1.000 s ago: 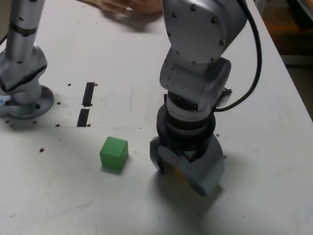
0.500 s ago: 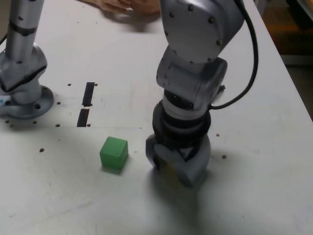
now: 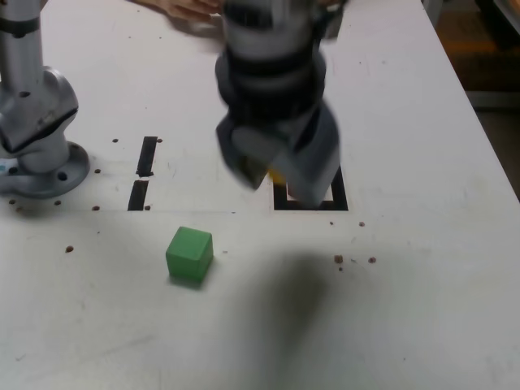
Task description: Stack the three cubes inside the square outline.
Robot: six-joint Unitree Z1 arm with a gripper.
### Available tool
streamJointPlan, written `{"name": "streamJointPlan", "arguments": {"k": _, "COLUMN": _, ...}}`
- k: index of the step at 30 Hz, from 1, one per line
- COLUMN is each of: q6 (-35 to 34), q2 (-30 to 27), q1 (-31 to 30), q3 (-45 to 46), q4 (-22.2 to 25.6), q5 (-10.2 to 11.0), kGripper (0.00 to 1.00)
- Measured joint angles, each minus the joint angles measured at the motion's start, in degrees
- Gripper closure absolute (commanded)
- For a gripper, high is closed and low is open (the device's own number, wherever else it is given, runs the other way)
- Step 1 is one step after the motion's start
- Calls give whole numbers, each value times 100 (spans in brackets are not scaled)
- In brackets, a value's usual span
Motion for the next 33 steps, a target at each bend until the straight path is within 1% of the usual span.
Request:
{"name": "streamJointPlan", "arguments": {"k": 2, "q6": 39, "q2": -33, "q1": 182, "q3": -58, "q4": -7, "q5": -40, "kGripper": 97}}
{"name": "streamJointPlan", "arguments": {"k": 8, "q6": 293, "q2": -23, "q1": 877, "q3": -60, "q4": -82, "q5": -303, "kGripper": 97}}
{"name": "streamJointPlan", "arguments": {"k": 12, "q6": 547, "q2": 35, "q1": 1241, "q3": 60, "q4": -190, "q5": -352, "kGripper": 97}}
{"name": "streamJointPlan", "arguments": {"k": 15, "q6": 666, "q2": 67, "q1": 1492, "q3": 300, "q4": -379, "q5": -393, "kGripper": 96}}
{"name": "streamJointPlan", "arguments": {"k": 17, "q6": 712, "q2": 68, "q1": 1664, "q3": 609, "q4": -677, "q5": -463, "kGripper": 95}}
{"name": "streamJointPlan", "arguments": {"k": 19, "q6": 715, "q2": 104, "q1": 1714, "q3": 724, "q4": -784, "q5": -488, "kGripper": 95}}
{"name": "streamJointPlan", "arguments": {"k": 22, "q6": 717, "q2": 112, "q1": 1778, "q3": 1072, "q4": -1213, "q5": -577, "kGripper": 95}}
{"name": "streamJointPlan", "arguments": {"k": 26, "q6": 718, "q2": 196, "q1": 1857, "q3": 1353, "q4": -1642, "q5": -622, "kGripper": 93}}
{"name": "streamJointPlan", "arguments": {"k": 30, "q6": 718, "q2": 233, "q1": 1852, "q3": 1482, "q4": -1882, "q5": -679, "kGripper": 88}}
{"name": "streamJointPlan", "arguments": {"k": 33, "q6": 717, "q2": 257, "q1": 1853, "q3": 1522, "q4": -1922, "q5": -699, "kGripper": 83}}
